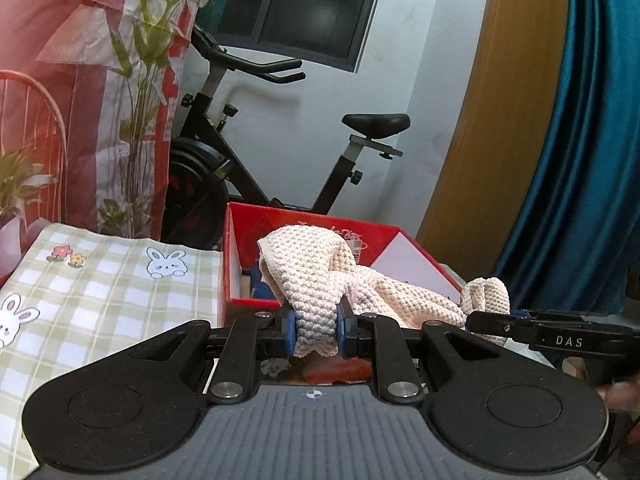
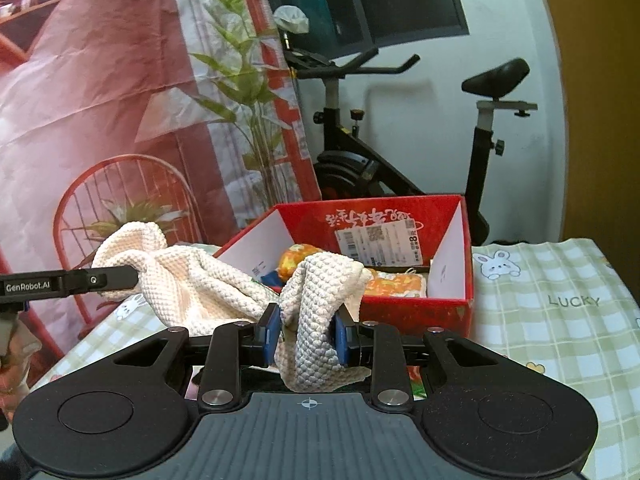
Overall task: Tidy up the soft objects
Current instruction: 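Lift the cream towel with both grippers and carry it over the box, then lower the towel into the box and open both grippers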
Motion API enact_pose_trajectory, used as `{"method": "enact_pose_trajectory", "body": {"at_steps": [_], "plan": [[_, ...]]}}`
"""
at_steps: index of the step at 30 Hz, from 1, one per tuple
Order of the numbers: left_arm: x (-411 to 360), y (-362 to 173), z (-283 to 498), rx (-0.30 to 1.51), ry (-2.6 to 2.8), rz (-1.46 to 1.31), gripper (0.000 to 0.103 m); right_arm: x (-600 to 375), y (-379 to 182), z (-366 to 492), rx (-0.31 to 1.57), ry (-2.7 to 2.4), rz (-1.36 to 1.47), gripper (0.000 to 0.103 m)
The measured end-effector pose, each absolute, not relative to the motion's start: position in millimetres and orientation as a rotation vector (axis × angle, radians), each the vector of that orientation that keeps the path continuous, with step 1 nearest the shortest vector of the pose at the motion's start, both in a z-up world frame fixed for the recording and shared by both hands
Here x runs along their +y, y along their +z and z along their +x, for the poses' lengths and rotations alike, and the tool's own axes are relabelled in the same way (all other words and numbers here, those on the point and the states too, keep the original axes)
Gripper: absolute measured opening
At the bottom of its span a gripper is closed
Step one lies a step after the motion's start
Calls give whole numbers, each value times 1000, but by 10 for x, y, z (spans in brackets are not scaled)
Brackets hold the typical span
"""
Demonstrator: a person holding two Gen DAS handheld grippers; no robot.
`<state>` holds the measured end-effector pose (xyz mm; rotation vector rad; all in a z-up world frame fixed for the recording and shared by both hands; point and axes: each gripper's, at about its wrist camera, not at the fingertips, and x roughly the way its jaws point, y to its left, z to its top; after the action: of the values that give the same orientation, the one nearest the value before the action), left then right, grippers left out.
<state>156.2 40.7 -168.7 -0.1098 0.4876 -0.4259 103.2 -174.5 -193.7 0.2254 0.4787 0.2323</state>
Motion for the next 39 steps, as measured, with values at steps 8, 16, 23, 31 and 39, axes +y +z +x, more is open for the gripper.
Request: {"method": "enact_pose_trajectory", "body": {"at_steps": [8, 16, 23, 31, 39], "plan": [[302, -1757, 1903, 505, -402, -75, 20, -1797, -2048, 1393, 499, 188, 243, 26], [259, -1792, 2141, 522, -377, -76, 20, -1818, -2124, 1557, 465, 158, 251, 30], [255, -1871, 2365, 574, -349, -82, 20, -1850, -2142, 1746, 455, 135, 250, 39], [231, -1889, 2508, 614, -330, -73, 27, -1873, -2115, 2031, 498, 70, 204, 58], [278, -1766, 2516, 570, -323, -35, 62, -1896, -2048, 2046, 507, 27, 143, 66]]}}
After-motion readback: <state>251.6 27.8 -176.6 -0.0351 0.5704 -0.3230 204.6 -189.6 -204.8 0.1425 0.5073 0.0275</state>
